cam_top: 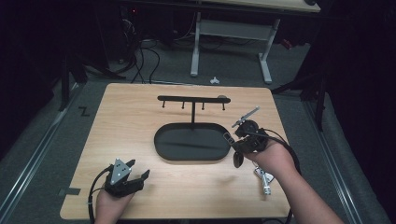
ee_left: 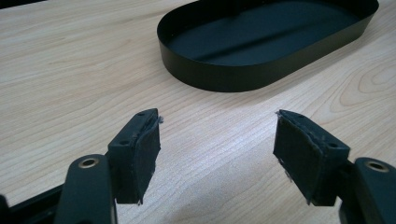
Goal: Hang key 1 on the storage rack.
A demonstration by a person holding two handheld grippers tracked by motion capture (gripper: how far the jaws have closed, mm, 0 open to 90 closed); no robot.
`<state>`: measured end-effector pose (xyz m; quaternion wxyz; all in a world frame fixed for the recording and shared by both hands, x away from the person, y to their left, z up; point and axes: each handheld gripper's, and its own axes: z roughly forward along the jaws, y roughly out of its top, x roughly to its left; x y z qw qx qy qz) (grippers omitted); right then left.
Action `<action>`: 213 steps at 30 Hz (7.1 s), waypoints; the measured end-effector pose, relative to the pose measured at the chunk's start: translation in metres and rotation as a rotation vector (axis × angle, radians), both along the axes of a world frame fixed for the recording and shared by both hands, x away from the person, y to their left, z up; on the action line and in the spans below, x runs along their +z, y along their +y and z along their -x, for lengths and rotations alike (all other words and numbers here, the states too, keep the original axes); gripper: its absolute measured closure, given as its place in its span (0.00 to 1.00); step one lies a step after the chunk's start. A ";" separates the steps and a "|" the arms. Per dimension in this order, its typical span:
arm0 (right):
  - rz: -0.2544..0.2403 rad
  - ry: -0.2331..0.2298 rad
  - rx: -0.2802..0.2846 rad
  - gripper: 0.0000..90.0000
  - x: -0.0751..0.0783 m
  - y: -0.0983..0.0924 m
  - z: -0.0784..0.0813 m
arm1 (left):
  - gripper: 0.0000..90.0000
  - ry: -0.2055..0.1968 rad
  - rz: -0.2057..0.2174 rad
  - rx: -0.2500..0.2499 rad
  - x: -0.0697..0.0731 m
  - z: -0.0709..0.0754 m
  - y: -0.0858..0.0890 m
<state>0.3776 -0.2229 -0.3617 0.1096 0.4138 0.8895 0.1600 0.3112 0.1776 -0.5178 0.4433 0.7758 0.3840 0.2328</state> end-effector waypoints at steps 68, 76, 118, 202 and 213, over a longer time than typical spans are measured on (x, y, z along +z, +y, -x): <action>0.007 -0.090 -0.066 0.90 0.012 0.078 -0.092 | 0.36 0.013 0.013 -0.008 -0.001 -0.002 0.002; 0.017 -0.103 -0.086 0.89 0.006 0.082 -0.100 | 0.36 0.023 0.007 -0.014 -0.001 -0.003 0.002; -0.122 -0.096 -0.057 0.57 -0.025 0.036 -0.019 | 0.36 0.034 -0.008 -0.032 -0.003 -0.002 -0.004; 0.106 0.178 -0.216 0.75 -0.125 -0.080 -0.007 | 0.36 0.045 -0.006 -0.030 -0.005 -0.002 -0.003; 0.147 0.190 -0.178 0.72 -0.125 -0.078 -0.006 | 0.36 0.048 -0.005 -0.032 -0.005 -0.003 -0.002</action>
